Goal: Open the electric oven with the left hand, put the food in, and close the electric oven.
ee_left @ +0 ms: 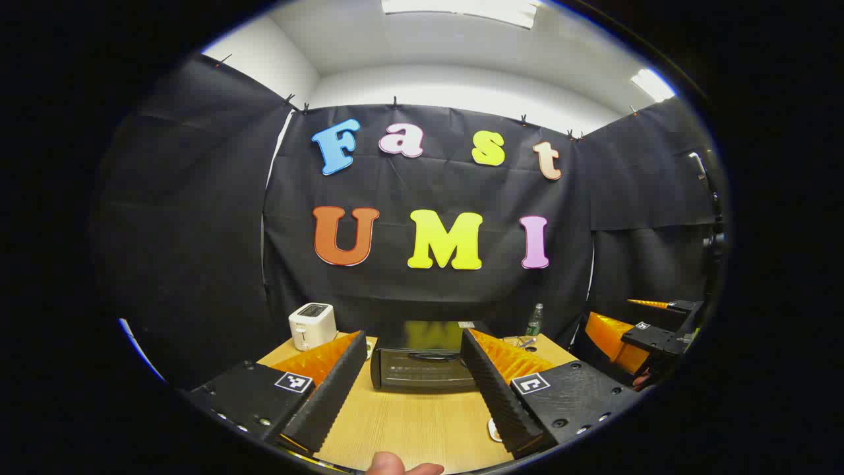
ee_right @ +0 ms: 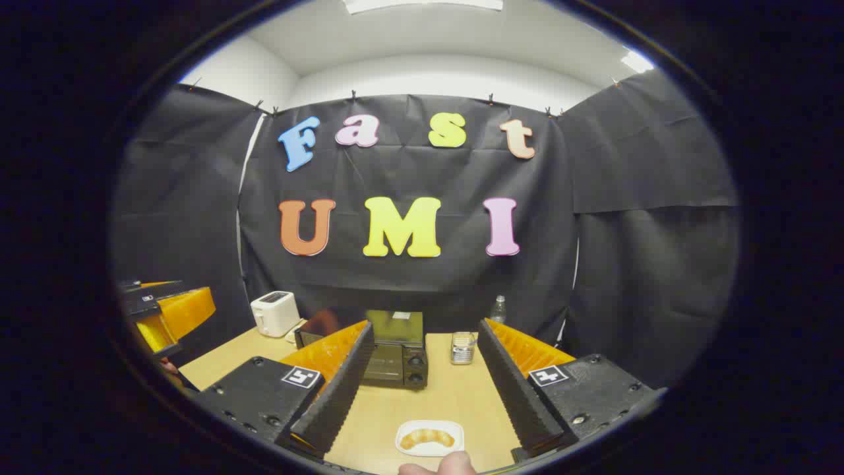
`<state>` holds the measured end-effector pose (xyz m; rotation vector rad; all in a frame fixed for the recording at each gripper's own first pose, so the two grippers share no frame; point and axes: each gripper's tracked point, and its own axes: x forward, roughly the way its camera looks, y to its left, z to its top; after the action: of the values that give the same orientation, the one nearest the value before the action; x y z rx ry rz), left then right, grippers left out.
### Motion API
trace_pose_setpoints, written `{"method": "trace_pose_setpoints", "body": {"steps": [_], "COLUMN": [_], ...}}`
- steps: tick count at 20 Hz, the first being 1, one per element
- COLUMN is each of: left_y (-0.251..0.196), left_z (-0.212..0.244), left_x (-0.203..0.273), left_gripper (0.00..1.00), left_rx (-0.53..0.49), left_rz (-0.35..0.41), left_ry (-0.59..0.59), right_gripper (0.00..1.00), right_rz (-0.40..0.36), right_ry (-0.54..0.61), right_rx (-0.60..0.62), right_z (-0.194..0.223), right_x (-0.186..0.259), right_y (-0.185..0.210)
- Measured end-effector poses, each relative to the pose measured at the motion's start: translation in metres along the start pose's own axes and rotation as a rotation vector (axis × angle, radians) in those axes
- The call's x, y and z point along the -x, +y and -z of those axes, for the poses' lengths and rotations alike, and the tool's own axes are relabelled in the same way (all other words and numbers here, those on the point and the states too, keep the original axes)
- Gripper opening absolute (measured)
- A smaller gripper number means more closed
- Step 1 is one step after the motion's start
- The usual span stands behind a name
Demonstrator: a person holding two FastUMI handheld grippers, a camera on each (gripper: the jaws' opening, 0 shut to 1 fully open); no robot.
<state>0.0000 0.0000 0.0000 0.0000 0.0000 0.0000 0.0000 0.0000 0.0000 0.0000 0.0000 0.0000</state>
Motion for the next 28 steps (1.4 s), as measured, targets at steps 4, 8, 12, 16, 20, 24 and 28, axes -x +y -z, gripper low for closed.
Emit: {"method": "trace_pose_setpoints", "body": {"steps": [4, 8, 12, 16, 20, 24, 28], "left_y": [-0.003, -0.01, -0.018, -0.017, -0.018, -0.023, -0.036], "left_z": [-0.001, -0.004, -0.003, -0.003, -0.001, 0.007, 0.02], "left_x": [0.003, 0.006, 0.006, 0.002, -0.002, -0.013, -0.036], "left_gripper": [0.94, 0.94, 0.94, 0.94, 0.94, 0.94, 0.94], "left_rx": [-0.009, -0.04, -0.047, -0.042, -0.039, -0.04, -0.028], "left_rz": [0.009, 0.023, 0.038, 0.03, 0.021, 0.022, 0.042], "left_ry": [-0.004, -0.018, -0.02, -0.013, -0.002, 0.022, 0.068], "right_gripper": [0.97, 0.97, 0.97, 0.97, 0.98, 0.98, 0.98], "right_rz": [0.004, 0.01, 0.015, 0.02, 0.02, 0.022, 0.044], "right_ry": [0.001, 0.001, 0.011, 0.01, 0.017, 0.034, 0.041], "right_rx": [-0.008, -0.005, -0.011, -0.013, -0.014, -0.014, -0.007], "right_z": [-0.001, -0.001, 0.002, 0.001, 0.004, 0.009, 0.01], "right_x": [0.004, 0.007, 0.005, 0.001, -0.005, -0.014, -0.024], "right_y": [-0.002, -0.006, -0.008, -0.012, -0.015, -0.023, -0.045]}}
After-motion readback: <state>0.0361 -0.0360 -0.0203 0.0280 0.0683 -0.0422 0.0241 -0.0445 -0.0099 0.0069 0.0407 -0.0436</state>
